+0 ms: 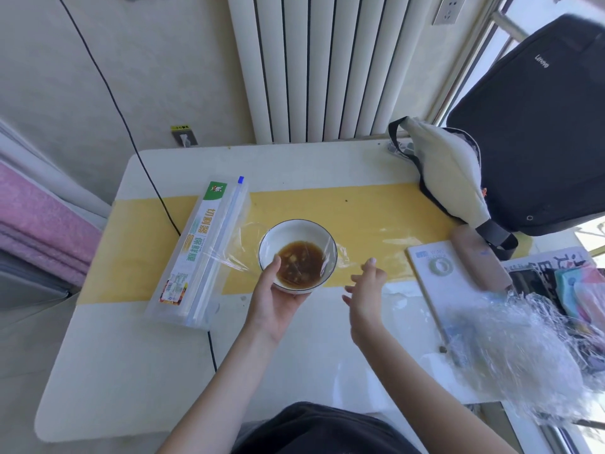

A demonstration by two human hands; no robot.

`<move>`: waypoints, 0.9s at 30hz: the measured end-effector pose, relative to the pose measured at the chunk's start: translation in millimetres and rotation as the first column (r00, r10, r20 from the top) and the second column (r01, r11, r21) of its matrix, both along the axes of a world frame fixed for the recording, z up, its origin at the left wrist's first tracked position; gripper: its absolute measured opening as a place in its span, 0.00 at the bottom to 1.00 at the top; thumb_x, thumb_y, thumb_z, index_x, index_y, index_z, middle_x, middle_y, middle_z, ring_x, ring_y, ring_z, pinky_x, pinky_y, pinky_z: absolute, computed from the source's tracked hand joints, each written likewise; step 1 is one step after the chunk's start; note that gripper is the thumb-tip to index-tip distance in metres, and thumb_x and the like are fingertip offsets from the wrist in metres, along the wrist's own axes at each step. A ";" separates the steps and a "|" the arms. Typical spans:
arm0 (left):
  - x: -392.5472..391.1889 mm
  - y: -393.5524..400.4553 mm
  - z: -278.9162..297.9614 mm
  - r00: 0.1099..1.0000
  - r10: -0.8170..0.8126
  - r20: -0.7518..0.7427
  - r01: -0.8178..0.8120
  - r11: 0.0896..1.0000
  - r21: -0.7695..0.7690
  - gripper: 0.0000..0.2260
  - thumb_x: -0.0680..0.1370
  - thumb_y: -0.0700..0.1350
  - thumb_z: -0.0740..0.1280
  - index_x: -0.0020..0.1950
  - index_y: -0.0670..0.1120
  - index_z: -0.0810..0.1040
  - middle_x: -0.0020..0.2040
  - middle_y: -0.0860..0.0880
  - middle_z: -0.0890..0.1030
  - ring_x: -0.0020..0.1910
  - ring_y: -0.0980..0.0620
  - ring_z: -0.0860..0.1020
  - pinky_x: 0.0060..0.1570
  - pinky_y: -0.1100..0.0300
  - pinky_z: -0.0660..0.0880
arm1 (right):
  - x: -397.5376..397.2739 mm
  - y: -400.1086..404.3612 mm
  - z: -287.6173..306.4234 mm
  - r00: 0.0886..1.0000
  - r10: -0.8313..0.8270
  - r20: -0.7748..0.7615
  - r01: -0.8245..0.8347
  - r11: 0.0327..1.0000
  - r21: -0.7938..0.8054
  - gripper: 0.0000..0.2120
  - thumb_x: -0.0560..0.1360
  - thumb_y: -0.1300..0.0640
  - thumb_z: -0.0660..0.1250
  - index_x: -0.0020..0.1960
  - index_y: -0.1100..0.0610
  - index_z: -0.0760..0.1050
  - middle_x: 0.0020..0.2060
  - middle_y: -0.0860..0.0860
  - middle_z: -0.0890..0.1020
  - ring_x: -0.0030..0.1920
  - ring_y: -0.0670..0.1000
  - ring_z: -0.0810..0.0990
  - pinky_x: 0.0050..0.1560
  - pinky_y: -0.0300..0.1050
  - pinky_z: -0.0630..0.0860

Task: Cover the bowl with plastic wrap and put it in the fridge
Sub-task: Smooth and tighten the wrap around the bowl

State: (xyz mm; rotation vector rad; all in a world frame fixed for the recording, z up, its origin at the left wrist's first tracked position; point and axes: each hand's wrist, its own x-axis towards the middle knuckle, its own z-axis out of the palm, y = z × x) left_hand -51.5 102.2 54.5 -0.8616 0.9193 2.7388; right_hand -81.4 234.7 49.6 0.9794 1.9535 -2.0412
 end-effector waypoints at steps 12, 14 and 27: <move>0.8 -12.8 8.5 0.996 0.014 0.085 -0.010 0.999 -0.044 0.23 0.72 0.54 0.68 0.62 0.42 0.75 0.54 0.39 0.82 0.57 0.38 0.79 0.59 0.45 0.74 | -32.9 -13.7 -7.0 0.931 0.356 -0.082 -0.338 0.925 0.173 0.14 0.82 0.51 0.53 0.41 0.53 0.69 0.36 0.48 0.73 0.36 0.49 0.71 0.38 0.42 0.71; 0.0 -16.0 7.9 0.995 0.020 0.094 -0.014 0.997 -0.069 0.21 0.72 0.54 0.67 0.61 0.44 0.76 0.52 0.40 0.83 0.53 0.40 0.81 0.52 0.47 0.78 | -32.8 -13.8 -9.0 0.921 0.371 -0.122 -0.311 0.885 0.346 0.13 0.83 0.54 0.51 0.43 0.57 0.68 0.35 0.46 0.73 0.34 0.47 0.70 0.34 0.41 0.67; 2.7 -21.0 9.0 0.993 -0.072 0.092 0.083 0.990 -0.110 0.19 0.70 0.54 0.68 0.57 0.45 0.79 0.53 0.40 0.82 0.54 0.39 0.80 0.60 0.40 0.73 | -18.1 -32.1 -36.0 0.951 0.309 -0.028 -0.309 0.937 -0.164 0.18 0.68 0.54 0.66 0.53 0.63 0.70 0.46 0.58 0.76 0.43 0.52 0.73 0.44 0.48 0.73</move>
